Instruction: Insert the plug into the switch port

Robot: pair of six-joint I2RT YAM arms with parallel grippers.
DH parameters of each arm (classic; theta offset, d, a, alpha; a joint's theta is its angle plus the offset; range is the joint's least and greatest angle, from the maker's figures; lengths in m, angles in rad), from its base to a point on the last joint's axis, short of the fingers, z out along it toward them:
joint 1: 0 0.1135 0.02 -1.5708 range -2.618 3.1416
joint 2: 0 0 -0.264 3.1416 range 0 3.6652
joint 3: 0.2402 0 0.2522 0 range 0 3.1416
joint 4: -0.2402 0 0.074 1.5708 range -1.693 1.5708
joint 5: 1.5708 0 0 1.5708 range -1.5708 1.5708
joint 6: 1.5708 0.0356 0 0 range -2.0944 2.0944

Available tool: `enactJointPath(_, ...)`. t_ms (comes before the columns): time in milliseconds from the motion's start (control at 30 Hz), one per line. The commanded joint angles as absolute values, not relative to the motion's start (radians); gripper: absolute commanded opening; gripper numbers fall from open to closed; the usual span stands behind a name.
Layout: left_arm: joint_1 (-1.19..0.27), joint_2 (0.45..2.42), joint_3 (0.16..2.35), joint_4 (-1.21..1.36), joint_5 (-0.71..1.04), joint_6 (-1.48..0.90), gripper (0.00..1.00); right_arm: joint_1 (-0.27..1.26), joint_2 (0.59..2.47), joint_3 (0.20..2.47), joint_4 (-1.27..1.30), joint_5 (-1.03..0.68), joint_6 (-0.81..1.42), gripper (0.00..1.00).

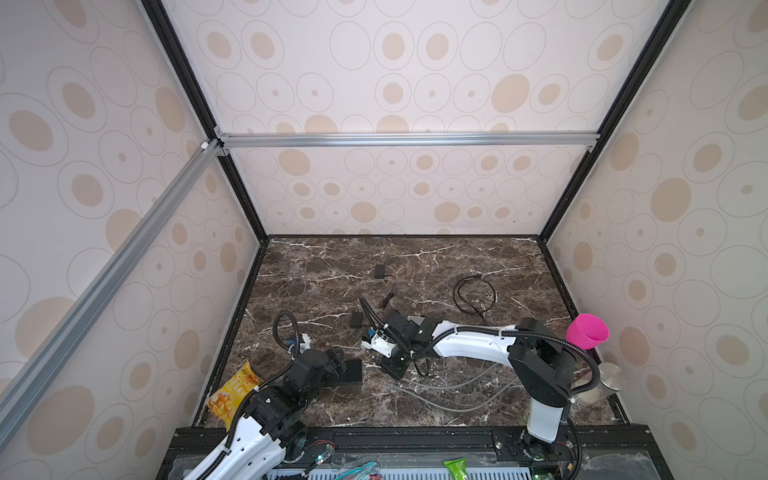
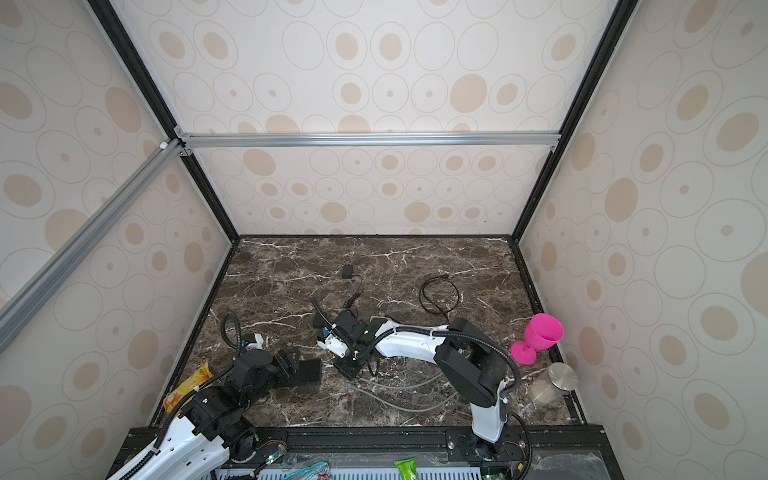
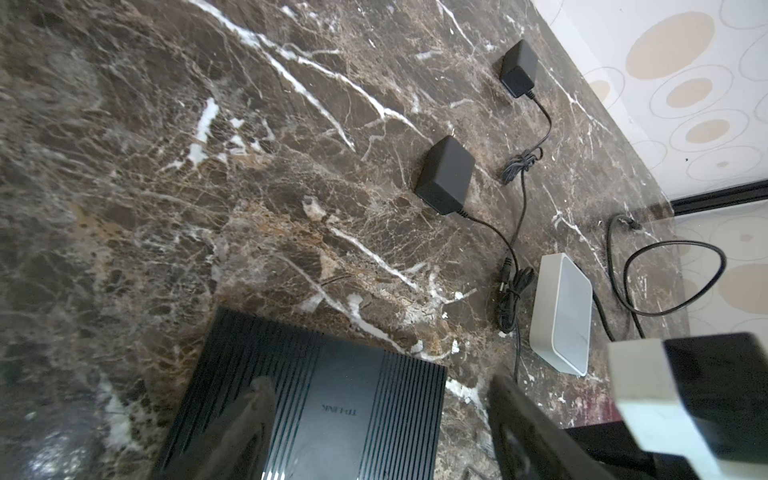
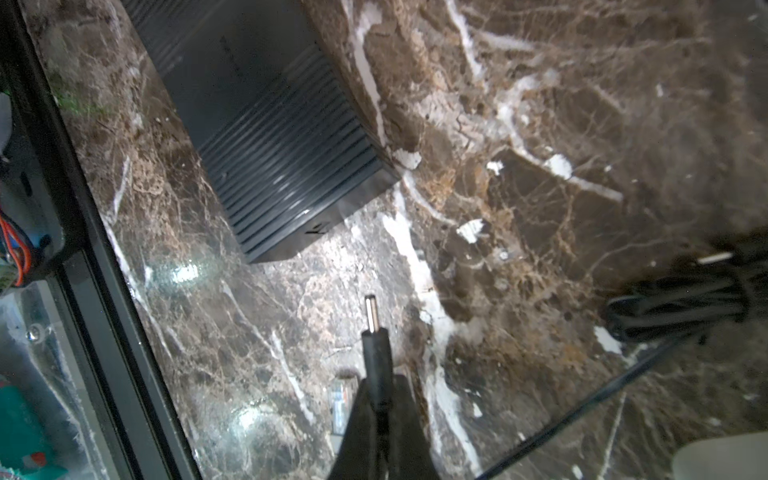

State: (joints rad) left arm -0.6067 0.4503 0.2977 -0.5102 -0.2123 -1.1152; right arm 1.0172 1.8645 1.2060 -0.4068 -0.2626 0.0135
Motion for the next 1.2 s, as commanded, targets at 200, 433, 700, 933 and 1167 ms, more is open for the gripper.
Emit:
enactJointPath(200,-0.604,0.52,0.305,-0.548,-0.306,-1.132,0.74,1.033,1.88,1.195,-0.426,-0.347,-0.042,0.0)
enactJointPath(433,-0.603,0.618,0.305,-0.501,-0.256,-1.148,0.87,1.034,1.901,1.202,-0.41,-0.342,-0.046,0.0)
enactJointPath(700,-0.603,0.602,0.298,-0.493,-0.115,-1.221,0.96,1.033,1.94,1.275,-0.455,-0.348,-0.046,0.0)
enactJointPath(933,-0.604,0.666,0.353,-0.67,-0.015,-1.341,0.98,1.032,1.95,1.292,-0.445,-0.355,-0.022,0.0)
enactJointPath(1167,-0.603,0.63,0.323,-0.595,0.111,-1.405,0.98,1.032,1.975,1.323,-0.453,-0.347,0.001,0.0)
